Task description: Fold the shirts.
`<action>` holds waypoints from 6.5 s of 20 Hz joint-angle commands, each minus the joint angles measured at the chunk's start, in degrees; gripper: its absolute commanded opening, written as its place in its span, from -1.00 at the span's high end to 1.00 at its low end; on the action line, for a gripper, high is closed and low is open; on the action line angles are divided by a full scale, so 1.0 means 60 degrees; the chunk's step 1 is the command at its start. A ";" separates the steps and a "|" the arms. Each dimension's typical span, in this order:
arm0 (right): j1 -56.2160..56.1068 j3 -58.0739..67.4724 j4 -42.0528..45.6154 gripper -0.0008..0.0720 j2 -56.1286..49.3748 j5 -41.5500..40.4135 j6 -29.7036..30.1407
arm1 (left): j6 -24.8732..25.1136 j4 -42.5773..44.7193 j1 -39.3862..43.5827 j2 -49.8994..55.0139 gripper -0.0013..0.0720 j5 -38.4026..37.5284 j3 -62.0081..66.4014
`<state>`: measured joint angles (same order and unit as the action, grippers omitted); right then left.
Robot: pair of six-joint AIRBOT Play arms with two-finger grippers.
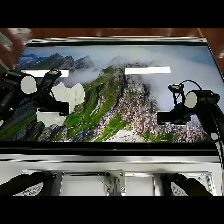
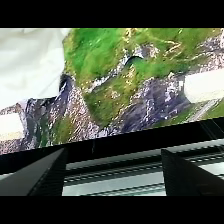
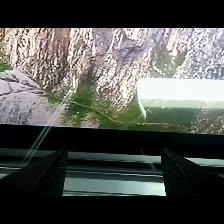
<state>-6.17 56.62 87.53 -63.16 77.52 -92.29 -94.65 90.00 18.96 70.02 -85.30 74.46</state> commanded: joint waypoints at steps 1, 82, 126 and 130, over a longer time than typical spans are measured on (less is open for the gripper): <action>0.0000 -0.0004 0.0000 -0.92 0.0007 0.0000 -0.0004 | 0.0004 0.0004 0.0000 0.0007 -0.86 0.0000 -0.0004; 0.2277 -0.0331 0.0765 -0.92 0.0007 0.2018 0.1064 | 0.0696 -0.4218 -0.0980 -0.0186 -0.99 0.2040 -0.1195; 0.1020 -0.1406 -0.6051 0.83 -0.1388 -0.2590 0.2790 | 0.4827 -0.9967 -0.1723 -0.1424 0.86 0.5861 -0.4557; 0.1530 0.1231 -0.5621 0.84 0.0987 -0.2320 0.2790 | 0.4914 -0.9449 -0.2867 -0.2612 0.86 0.5107 -0.1778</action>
<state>1.19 54.81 52.29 -65.49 61.87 -76.49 -66.83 31.57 5.56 58.30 -51.18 53.74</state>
